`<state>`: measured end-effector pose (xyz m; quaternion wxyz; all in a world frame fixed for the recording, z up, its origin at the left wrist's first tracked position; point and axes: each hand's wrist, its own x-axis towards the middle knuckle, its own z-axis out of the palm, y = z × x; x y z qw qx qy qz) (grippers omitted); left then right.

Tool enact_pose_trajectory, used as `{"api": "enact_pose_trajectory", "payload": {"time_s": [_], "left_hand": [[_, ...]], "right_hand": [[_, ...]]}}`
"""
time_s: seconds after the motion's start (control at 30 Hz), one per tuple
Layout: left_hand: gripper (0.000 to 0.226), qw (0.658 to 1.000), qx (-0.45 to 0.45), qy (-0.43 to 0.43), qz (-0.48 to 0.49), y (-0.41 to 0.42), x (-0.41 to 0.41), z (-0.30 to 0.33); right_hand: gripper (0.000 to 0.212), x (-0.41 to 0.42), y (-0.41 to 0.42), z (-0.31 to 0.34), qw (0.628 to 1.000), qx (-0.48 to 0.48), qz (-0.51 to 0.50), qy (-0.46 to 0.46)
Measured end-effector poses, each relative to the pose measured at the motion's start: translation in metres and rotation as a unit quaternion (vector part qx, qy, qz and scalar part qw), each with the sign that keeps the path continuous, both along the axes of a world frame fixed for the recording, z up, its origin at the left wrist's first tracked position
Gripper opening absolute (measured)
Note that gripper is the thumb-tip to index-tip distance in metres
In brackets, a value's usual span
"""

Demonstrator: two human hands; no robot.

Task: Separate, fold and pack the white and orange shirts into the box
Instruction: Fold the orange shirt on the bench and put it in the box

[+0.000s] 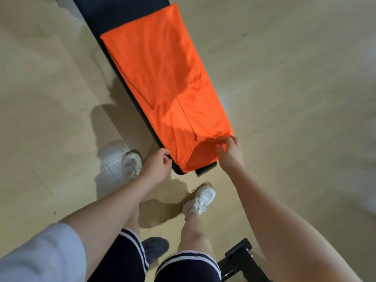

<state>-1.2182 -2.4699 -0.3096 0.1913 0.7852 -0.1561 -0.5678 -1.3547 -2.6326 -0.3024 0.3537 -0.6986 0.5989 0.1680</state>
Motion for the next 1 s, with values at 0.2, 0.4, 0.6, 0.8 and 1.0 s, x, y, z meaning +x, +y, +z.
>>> {"api": "enact_pose_trajectory", "payload": {"time_s": [0.2,0.4,0.6,0.8,1.0], "left_hand": [[0.032,0.971,0.051,-0.071,0.223,-0.016,-0.066,-0.018],[0.033,0.91,0.1,-0.103,0.389,-0.04,-0.102,-0.032],[0.022,0.882,0.07,-0.01,0.465,-0.05,-0.113,-0.025],[0.016,0.879,0.008,-0.008,0.477,-0.043,-0.089,0.028],[0.011,0.923,-0.033,-0.017,0.382,-0.042,-0.015,0.058]], "right_hand": [[0.033,-0.035,-0.03,-0.025,0.998,-0.016,-0.051,-0.035],[0.04,-0.058,-0.061,-0.057,0.993,0.049,-0.102,-0.019],[0.008,-0.06,-0.061,-0.056,0.987,0.072,-0.125,-0.076],[0.012,-0.048,-0.062,-0.015,0.977,0.082,-0.167,-0.108],[0.016,0.025,-0.076,0.025,0.975,0.023,-0.153,-0.156]]}}
